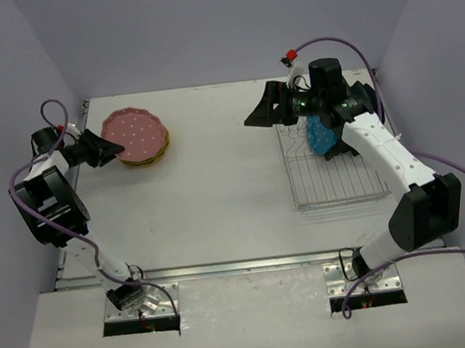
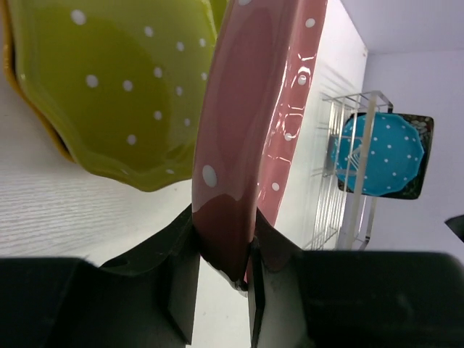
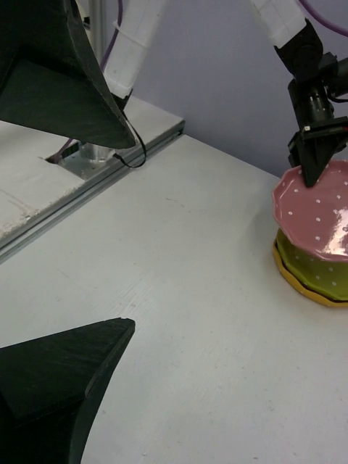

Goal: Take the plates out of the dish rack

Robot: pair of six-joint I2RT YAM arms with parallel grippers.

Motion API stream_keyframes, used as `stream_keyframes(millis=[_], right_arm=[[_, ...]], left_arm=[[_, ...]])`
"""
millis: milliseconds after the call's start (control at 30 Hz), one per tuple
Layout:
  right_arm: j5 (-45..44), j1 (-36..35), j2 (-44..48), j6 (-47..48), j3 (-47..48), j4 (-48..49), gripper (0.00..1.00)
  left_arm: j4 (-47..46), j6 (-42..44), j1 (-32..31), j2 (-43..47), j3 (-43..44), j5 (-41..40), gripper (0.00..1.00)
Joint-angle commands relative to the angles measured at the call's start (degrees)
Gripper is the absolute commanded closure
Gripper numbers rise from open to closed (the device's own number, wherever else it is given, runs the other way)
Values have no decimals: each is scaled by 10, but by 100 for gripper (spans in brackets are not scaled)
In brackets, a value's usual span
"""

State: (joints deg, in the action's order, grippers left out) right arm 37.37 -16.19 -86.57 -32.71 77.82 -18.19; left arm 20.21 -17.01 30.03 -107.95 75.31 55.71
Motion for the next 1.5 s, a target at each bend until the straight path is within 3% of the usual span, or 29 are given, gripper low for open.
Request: stream_keyframes(millis=[0,667,733,800,900,1067,1133,1167,1267,1467], right_arm=[[-11,8,23,18,10,5,1],[3,11,29,25,-9,6,1],[3,11,28,25,-8,5,1],[0,11,29,27,-8,5,1],[-8,11,32,32,-7,1,1],[-50,10,32,50,3,-17,1],[-68,10,32,60,7,-31,1],[-75,11,33,64,10,-36,1],[-109,10,34,87,17,-55,1],[-247,11,27,128,37,-97,1]], left_arm=[[-40,-6,-4,-11,38,42,100],[-96,-77,-18,-113,99,19,99],[-87,-71,-23,-116,103,13,88],[-71,-57,-26,-110,104,7,71],[-43,-26,-27,-96,102,-24,58],[-3,18,-30,-51,97,-92,47],[26,48,-44,-38,107,-164,43],[38,62,-49,-32,112,-191,37],[71,107,-73,-5,123,-283,7],[89,149,-132,41,117,-466,2]])
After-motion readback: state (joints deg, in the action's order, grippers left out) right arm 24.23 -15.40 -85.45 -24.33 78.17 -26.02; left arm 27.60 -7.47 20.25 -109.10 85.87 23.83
